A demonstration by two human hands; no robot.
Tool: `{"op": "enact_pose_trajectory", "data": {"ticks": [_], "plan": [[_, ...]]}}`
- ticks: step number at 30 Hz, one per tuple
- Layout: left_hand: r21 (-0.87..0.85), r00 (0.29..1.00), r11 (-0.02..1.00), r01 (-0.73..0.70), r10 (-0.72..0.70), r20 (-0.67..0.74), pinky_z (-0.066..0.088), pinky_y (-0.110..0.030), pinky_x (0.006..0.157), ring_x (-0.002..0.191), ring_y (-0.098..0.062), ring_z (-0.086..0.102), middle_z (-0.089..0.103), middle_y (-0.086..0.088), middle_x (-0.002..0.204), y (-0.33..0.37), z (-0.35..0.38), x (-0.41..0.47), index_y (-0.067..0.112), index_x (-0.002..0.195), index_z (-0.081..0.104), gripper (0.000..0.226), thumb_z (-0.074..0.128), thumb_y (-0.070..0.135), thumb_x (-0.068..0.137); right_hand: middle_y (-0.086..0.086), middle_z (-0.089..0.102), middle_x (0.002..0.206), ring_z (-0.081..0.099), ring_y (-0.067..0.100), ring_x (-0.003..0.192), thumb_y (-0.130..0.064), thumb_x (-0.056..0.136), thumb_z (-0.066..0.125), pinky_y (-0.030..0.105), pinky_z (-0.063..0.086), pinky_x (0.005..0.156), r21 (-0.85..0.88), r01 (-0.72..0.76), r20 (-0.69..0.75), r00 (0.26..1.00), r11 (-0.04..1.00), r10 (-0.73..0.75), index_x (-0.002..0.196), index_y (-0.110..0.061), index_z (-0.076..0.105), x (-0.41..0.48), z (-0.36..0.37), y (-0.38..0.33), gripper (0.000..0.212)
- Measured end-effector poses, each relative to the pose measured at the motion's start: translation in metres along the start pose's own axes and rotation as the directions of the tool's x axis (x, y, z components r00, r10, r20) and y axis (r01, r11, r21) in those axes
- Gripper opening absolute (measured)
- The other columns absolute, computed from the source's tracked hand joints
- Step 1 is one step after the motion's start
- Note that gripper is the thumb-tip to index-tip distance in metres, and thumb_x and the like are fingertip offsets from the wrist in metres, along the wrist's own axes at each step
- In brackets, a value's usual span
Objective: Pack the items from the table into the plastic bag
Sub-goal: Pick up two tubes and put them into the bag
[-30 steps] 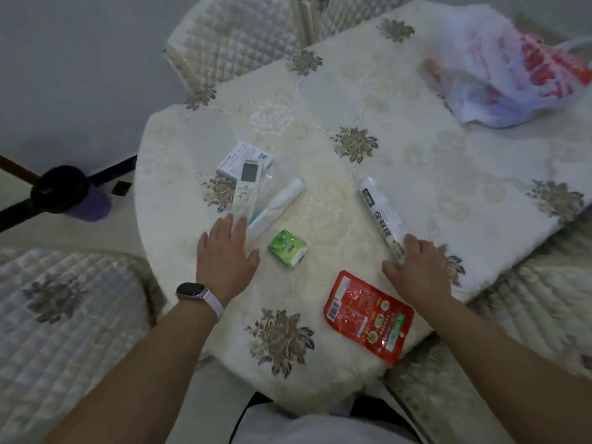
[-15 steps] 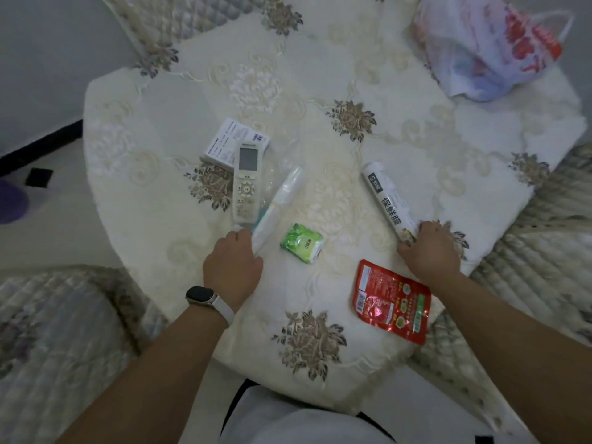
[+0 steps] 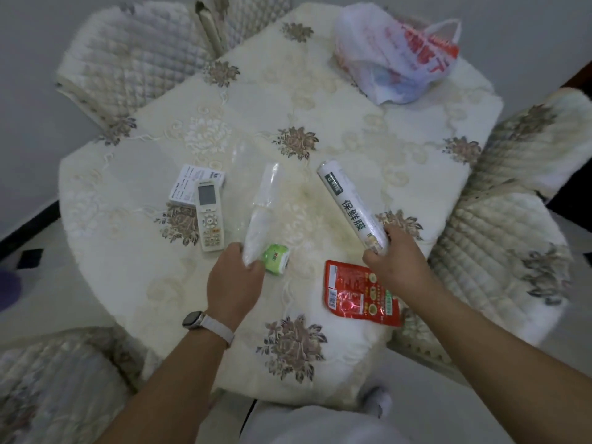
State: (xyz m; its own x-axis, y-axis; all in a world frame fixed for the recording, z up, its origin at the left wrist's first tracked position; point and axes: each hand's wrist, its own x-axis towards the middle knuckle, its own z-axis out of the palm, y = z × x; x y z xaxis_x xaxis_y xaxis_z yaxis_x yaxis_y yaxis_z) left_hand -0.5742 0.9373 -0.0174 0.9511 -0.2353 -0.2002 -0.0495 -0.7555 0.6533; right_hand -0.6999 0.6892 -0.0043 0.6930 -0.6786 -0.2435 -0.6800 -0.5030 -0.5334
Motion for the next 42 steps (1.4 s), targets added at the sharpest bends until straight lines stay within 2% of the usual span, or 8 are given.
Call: {"op": "enact_pose_trajectory", "data": {"ticks": [6, 13, 18, 22, 26, 33, 37, 42], "plan": [[-0.143, 0.991, 0.984, -0.108, 0.094, -0.097, 0.034, -0.029, 0.051, 0.063, -0.015, 0.054, 0.057, 0.000, 0.075, 0.075, 0.008, -0.037, 0.018, 0.091, 0.055, 0.008, 0.060, 0.018, 0.085, -0.006, 0.063, 0.085, 0.061, 0.012, 0.064, -0.033, 0.077, 0.069, 0.032, 0.049, 0.052, 0.110, 0.061, -0.040, 0.998, 0.992, -0.057, 0.100, -0.029, 0.054, -0.023, -0.069, 0.027, 0.028], [-0.313, 0.980, 0.929, -0.195, 0.172, -0.102, 0.037, -0.015, 0.047, 0.058, -0.011, 0.049, 0.058, -0.001, 0.071, 0.192, 0.064, -0.110, 0.020, 0.084, 0.058, 0.011, 0.066, 0.013, 0.084, -0.007, 0.062, 0.084, 0.061, 0.013, 0.066, -0.037, 0.072, 0.066, 0.039, 0.055, 0.058, 0.224, 0.113, -0.183, 0.980, 0.968, -0.073, 0.093, -0.030, 0.057, -0.034, -0.175, 0.102, 0.024], [-0.336, 0.957, 0.897, -0.288, 0.286, -0.058, 0.037, -0.013, 0.048, 0.056, -0.006, 0.048, 0.056, 0.002, 0.069, 0.273, 0.131, -0.154, 0.020, 0.081, 0.056, 0.013, 0.068, 0.015, 0.085, -0.009, 0.064, 0.091, 0.063, 0.010, 0.072, -0.040, 0.073, 0.068, 0.036, 0.055, 0.061, 0.318, 0.100, -0.240, 0.971, 0.943, -0.022, 0.106, -0.034, 0.057, -0.052, -0.241, 0.192, 0.035], [-0.334, 0.935, 0.885, -0.325, 0.354, 0.028, 0.039, -0.027, 0.053, 0.057, -0.011, 0.051, 0.057, 0.003, 0.069, 0.334, 0.191, -0.186, 0.024, 0.079, 0.054, 0.017, 0.067, 0.016, 0.085, -0.009, 0.062, 0.095, 0.061, 0.010, 0.076, -0.037, 0.074, 0.069, 0.036, 0.054, 0.063, 0.357, 0.034, -0.296, 0.952, 0.933, 0.079, 0.105, -0.035, 0.055, -0.073, -0.286, 0.268, 0.034], [-0.372, 0.890, 0.847, -0.380, 0.444, 0.101, 0.034, -0.019, 0.048, 0.049, -0.003, 0.045, 0.053, 0.002, 0.065, 0.381, 0.238, -0.208, 0.022, 0.074, 0.052, 0.020, 0.068, 0.016, 0.085, -0.009, 0.061, 0.093, 0.060, 0.010, 0.077, -0.038, 0.074, 0.070, 0.039, 0.055, 0.067, 0.380, -0.044, -0.365, 0.911, 0.924, 0.193, 0.098, -0.034, 0.055, -0.087, -0.319, 0.330, 0.028], [-0.383, 0.829, 0.815, -0.435, 0.528, 0.184, 0.035, -0.013, 0.047, 0.060, -0.015, 0.047, 0.052, 0.001, 0.067, 0.457, 0.312, -0.211, 0.016, 0.076, 0.052, 0.018, 0.067, 0.011, 0.085, -0.009, 0.063, 0.092, 0.062, 0.012, 0.076, -0.036, 0.076, 0.068, 0.042, 0.056, 0.069, 0.448, -0.183, -0.390, 0.841, 0.875, 0.376, 0.097, -0.029, 0.057, -0.083, -0.356, 0.400, 0.024], [-0.426, 0.816, 0.820, -0.382, 0.516, 0.261, 0.038, -0.012, 0.047, 0.060, -0.016, 0.053, 0.059, 0.000, 0.071, 0.498, 0.364, -0.200, 0.020, 0.079, 0.057, 0.013, 0.068, 0.013, 0.083, -0.009, 0.063, 0.092, 0.062, 0.011, 0.076, -0.036, 0.076, 0.068, 0.040, 0.056, 0.069, 0.435, -0.251, -0.383, 0.817, 0.864, 0.430, 0.096, -0.028, 0.057, -0.056, -0.374, 0.438, 0.024], [-0.456, 0.800, 0.837, -0.301, 0.482, 0.356, 0.043, -0.025, 0.052, 0.061, -0.020, 0.054, 0.063, -0.007, 0.073, 0.551, 0.433, -0.162, 0.017, 0.081, 0.060, 0.010, 0.069, 0.018, 0.079, -0.008, 0.063, 0.091, 0.062, 0.012, 0.076, -0.034, 0.076, 0.068, 0.039, 0.055, 0.069, 0.436, -0.313, -0.386, 0.782, 0.844, 0.489, 0.096, -0.028, 0.058, 0.013, -0.407, 0.474, 0.023]]}}
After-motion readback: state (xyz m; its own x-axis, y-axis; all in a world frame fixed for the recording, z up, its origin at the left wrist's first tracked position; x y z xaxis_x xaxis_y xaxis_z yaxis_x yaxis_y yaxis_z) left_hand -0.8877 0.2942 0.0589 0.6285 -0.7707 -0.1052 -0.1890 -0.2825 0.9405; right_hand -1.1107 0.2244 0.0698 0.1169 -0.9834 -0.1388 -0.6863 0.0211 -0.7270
